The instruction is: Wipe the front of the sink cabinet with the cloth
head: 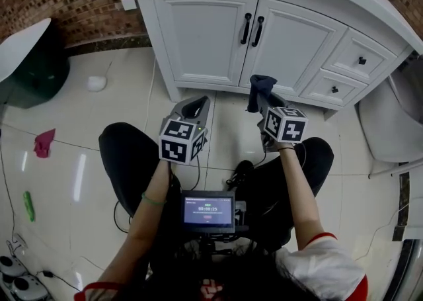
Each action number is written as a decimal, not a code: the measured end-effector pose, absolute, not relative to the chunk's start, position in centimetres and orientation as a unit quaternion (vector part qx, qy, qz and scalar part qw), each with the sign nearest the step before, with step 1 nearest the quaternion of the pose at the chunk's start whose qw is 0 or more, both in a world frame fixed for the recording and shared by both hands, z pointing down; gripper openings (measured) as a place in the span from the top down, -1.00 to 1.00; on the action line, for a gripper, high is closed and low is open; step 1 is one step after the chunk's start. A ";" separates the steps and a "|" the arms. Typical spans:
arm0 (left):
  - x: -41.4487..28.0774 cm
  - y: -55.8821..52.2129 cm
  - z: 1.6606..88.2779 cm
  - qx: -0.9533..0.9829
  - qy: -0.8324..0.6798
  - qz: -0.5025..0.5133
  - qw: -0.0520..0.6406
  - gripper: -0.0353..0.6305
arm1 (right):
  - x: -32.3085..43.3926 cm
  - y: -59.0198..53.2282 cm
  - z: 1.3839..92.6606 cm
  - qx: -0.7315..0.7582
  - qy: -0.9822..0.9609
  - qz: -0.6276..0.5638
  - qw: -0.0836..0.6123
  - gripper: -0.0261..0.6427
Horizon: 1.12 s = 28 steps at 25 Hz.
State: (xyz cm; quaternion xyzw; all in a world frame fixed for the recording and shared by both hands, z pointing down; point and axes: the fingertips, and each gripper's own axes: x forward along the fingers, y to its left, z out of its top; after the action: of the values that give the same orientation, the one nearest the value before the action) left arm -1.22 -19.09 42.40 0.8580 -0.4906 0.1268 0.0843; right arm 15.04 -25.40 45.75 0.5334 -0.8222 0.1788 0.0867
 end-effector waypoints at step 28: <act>-5.1 -10.4 47.4 0.844 -0.518 0.069 0.117 0.79 | 6.7 -10.8 48.6 0.497 -0.855 0.147 0.029 0.71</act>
State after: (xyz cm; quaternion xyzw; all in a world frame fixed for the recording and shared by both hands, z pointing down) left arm -5.09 -10.43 47.37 0.8442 -0.5185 0.0688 0.1172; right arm 6.69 -10.79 48.61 0.4968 -0.8549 0.1467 0.0289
